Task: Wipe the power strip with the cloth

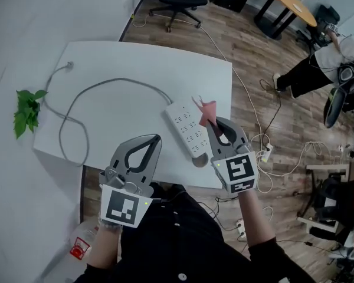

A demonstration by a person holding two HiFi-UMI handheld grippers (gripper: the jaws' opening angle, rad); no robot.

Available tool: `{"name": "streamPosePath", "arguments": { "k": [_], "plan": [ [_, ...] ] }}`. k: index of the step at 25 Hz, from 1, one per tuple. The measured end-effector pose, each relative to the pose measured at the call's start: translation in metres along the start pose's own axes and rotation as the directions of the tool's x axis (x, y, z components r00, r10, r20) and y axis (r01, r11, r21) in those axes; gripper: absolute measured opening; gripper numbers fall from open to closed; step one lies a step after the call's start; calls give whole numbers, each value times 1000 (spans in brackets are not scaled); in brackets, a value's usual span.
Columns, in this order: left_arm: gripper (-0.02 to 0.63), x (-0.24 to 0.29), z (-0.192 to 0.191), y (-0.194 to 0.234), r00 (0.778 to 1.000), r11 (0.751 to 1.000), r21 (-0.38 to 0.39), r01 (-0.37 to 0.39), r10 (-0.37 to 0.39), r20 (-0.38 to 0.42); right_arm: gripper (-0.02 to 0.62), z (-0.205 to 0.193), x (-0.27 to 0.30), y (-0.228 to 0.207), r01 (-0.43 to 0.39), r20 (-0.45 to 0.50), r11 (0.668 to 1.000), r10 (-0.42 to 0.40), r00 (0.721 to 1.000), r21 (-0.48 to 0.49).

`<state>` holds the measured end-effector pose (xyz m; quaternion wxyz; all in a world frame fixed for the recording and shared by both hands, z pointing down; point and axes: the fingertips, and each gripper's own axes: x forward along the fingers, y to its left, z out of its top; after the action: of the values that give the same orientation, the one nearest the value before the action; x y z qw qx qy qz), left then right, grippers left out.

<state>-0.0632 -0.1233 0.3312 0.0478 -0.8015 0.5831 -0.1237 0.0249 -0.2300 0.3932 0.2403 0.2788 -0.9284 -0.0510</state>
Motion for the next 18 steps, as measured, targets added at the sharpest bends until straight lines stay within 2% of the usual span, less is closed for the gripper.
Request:
{"name": "streamPosePath", "arguments": {
  "k": [7, 13, 18],
  "plan": [
    [14, -10, -5, 9, 998, 998, -10, -58, 57, -34, 51, -18, 47, -5, -76, -77, 991, 68, 995, -108],
    [14, -21, -9, 16, 994, 995, -9, -104, 103, -47, 49, -42, 89, -5, -159, -181, 961, 118, 976, -228],
    [14, -28, -14, 18, 988, 990, -16, -137, 136, -72, 50, -61, 118, -4, -211, -247, 940, 144, 958, -270]
  ]
}}
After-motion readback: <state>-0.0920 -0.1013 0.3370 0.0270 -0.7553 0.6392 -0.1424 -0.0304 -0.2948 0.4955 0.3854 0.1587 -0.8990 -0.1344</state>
